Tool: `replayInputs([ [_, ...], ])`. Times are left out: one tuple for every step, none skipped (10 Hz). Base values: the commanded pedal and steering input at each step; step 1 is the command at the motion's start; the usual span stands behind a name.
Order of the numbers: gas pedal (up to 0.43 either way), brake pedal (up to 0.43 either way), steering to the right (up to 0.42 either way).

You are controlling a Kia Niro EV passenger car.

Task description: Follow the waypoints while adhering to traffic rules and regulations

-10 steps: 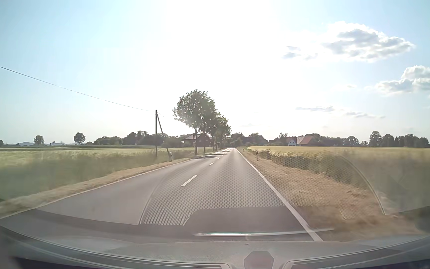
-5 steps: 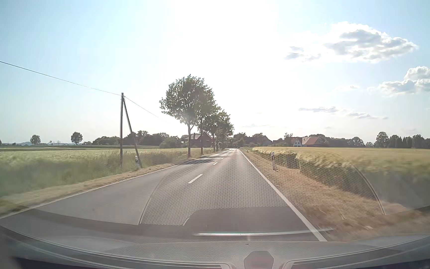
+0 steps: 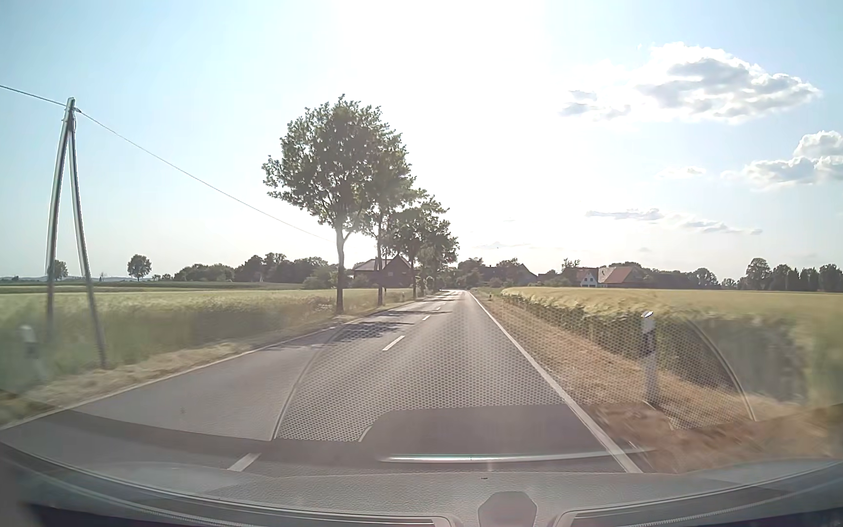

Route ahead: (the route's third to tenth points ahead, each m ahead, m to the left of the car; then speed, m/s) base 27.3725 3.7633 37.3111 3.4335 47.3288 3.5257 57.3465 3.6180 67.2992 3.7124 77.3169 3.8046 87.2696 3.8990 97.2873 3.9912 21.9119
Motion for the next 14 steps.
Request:
replayInputs([
  [0.299, 0.006, 0.003],
  [0.299, 0.006, 0.005],
  [0.287, 0.006, 0.005],
  [0.287, 0.006, 0.005],
  [0.287, 0.006, 0.006],
  [0.287, 0.006, 0.005],
  [0.287, 0.006, 0.004],
  [0.287, 0.006, 0.003],
  [0.287, 0.006, 0.003],
  [0.287, 0.006, 0.003],
  [0.287, 0.006, 0.003],
  [0.287, 0.006, 0.003],
  [0.319, 0.006, 0.003],
  [0.319, 0.006, 0.003],
])
